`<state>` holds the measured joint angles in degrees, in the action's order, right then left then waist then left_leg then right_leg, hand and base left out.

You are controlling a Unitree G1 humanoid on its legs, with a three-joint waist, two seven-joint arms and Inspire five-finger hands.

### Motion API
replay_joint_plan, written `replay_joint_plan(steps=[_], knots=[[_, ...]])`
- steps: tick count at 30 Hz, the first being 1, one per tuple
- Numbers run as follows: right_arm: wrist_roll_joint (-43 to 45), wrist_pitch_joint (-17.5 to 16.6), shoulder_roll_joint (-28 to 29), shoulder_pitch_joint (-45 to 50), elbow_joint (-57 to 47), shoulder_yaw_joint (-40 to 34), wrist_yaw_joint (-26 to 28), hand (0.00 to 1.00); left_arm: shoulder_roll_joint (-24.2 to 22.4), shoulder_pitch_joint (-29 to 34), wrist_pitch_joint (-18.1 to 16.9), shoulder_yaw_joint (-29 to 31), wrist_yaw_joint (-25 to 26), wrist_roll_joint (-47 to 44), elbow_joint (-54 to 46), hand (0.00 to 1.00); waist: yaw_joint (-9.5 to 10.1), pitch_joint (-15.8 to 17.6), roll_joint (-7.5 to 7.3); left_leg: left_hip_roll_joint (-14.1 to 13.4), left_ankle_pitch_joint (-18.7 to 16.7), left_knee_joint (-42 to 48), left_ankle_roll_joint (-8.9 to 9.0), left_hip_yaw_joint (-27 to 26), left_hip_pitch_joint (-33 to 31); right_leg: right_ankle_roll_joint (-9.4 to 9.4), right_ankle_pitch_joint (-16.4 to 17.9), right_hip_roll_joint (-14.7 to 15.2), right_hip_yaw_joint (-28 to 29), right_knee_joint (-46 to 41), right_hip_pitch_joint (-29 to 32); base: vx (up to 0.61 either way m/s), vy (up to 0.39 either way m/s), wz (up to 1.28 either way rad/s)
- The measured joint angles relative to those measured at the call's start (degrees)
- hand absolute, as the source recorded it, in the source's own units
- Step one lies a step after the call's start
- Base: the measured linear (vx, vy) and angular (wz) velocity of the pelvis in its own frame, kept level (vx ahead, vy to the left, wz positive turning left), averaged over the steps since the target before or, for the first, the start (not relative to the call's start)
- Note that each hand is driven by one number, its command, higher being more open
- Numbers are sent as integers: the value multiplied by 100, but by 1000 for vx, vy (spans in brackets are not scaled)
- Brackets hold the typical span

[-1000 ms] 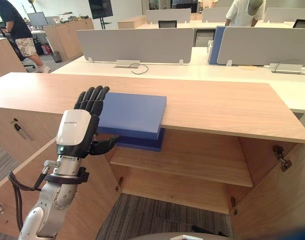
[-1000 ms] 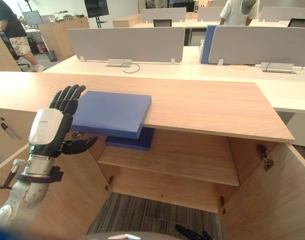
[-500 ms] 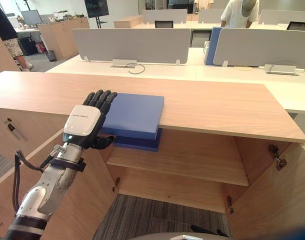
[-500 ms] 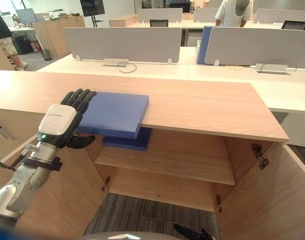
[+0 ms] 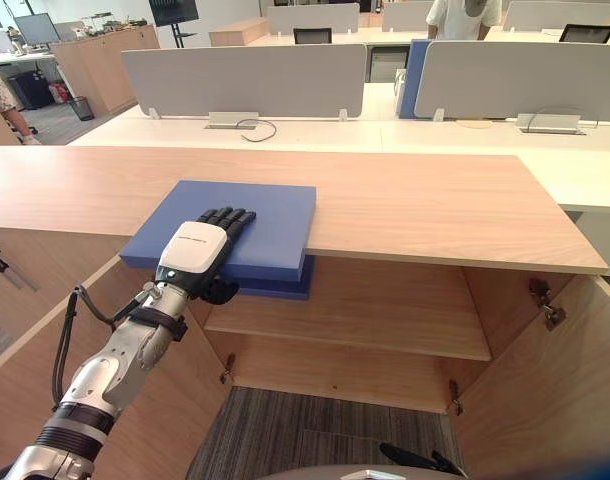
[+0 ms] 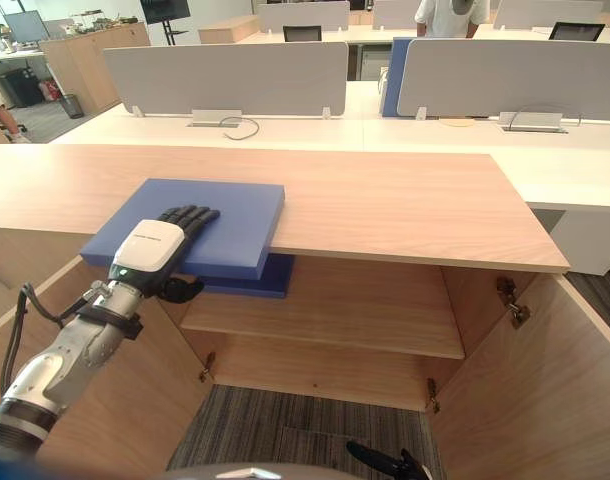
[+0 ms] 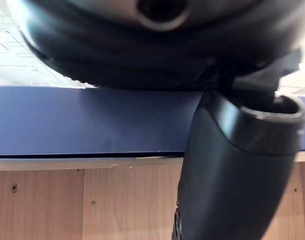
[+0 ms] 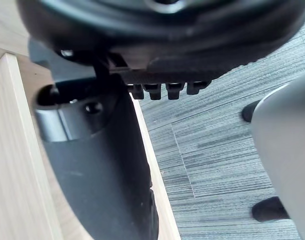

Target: Walk over to the cabinet, pick up the folder, carry it to the office cabinet, place the folder inside the office cabinet, then close the office cabinet door

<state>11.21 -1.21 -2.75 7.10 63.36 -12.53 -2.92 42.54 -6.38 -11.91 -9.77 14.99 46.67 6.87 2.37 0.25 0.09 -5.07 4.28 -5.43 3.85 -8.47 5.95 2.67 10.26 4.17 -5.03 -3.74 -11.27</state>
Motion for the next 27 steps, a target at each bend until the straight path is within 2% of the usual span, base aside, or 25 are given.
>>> replay_joint_plan(steps=[9,18,21,23,27], knots=[[-22,19,7,-8,10,-5,26,100,-19,-383,13,351,159,-436,-364,0,-8,46,-12,3,-24,-1,11,-2,110,-1,0,5,12,24,-106,0,0,0],[-213,69,19,-76,75,-277,123,100,-22,431,-185,676,-227,-871,-1839,0,10,99,-26,14,-41,2,7,18,73,-4,-3,8,10,87,-113,2,1,0],[-213,83,21,-110,183,-451,168,100,-50,862,-356,920,-510,-1475,-2491,0,33,94,-24,-3,-37,7,4,22,37,-25,-16,-10,21,79,-85,0,0,0],[-214,96,-2,-124,232,-454,179,100,-203,1067,-515,1097,-646,-2267,-2766,0,44,80,-16,-20,-35,10,2,33,27,-39,-24,-20,32,51,-67,0,0,0],[-210,108,10,-130,243,-555,255,100,-764,1506,-573,1555,-835,-4008,-3054,0,48,37,5,-67,-24,5,7,36,-23,-62,-34,-54,77,-48,33,-14,3,-2]])
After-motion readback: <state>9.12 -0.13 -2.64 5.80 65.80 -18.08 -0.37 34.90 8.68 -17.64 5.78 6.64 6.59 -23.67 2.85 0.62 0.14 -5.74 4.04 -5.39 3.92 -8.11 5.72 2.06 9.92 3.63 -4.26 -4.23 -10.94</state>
